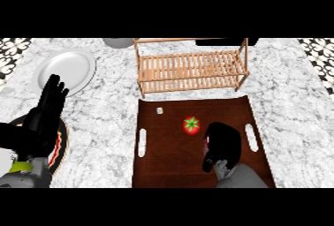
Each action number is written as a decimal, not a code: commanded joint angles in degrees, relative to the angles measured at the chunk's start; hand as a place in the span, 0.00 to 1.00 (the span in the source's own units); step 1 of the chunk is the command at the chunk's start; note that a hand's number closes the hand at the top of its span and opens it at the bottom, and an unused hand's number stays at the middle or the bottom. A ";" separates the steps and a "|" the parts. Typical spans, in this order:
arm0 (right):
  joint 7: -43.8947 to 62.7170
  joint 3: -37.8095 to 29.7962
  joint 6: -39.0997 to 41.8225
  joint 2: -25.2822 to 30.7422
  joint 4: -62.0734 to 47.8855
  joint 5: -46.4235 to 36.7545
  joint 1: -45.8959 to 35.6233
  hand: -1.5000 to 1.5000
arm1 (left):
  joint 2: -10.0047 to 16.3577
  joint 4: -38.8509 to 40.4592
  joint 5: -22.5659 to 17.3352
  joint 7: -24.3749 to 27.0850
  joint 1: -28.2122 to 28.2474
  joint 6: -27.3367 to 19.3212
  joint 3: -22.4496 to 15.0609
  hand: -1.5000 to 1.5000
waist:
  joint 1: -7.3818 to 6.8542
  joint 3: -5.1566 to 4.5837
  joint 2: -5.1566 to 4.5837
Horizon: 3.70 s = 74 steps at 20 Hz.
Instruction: Pick the can from the tray and place it in the tiered shelf
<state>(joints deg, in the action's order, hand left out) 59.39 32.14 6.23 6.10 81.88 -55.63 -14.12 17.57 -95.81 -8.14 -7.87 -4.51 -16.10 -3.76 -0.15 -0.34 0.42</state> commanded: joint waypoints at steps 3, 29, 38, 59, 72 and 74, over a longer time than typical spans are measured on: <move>-2.13 11.48 -1.91 -5.86 -7.26 0.33 -5.33 1.00 | -1.12 -0.46 1.32 -1.69 -2.17 -0.32 -1.55 0.50 | -1.58 0.41 -0.74; 22.08 6.38 -7.27 -6.06 24.81 -2.09 -27.20 1.00 | -1.78 0.97 1.18 1.47 1.84 1.64 2.21 0.50 | 0.33 0.24 0.14; 12.83 -5.27 -7.05 -6.07 19.36 -4.05 -27.59 1.00 | -3.55 0.49 3.98 -1.83 -2.04 0.20 -0.08 0.50 | 0.13 0.34 -0.45; -16.99 -24.44 -29.28 -6.09 -15.60 -0.88 -35.73 1.00 | -4.81 1.53 3.90 2.01 0.59 4.80 3.78 0.50 | -0.55 0.33 -0.60; -30.43 -32.01 -39.28 -6.10 -36.20 13.98 -42.96 0.00 | -5.65 -1.73 5.51 -1.00 0.79 4.89 3.80 0.50 | -1.13 0.35 -0.72; -30.49 -30.66 -39.76 -6.10 -34.26 14.76 -41.01 0.00 | -7.78 0.66 7.38 0.16 -0.10 3.67 2.44 0.50 | -0.62 0.35 -0.60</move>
<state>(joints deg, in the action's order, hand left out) 32.20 1.32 -31.61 0.04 50.11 -44.50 -55.03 12.11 -96.31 -2.77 -8.99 -4.77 -11.30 0.23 -0.97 0.01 -0.23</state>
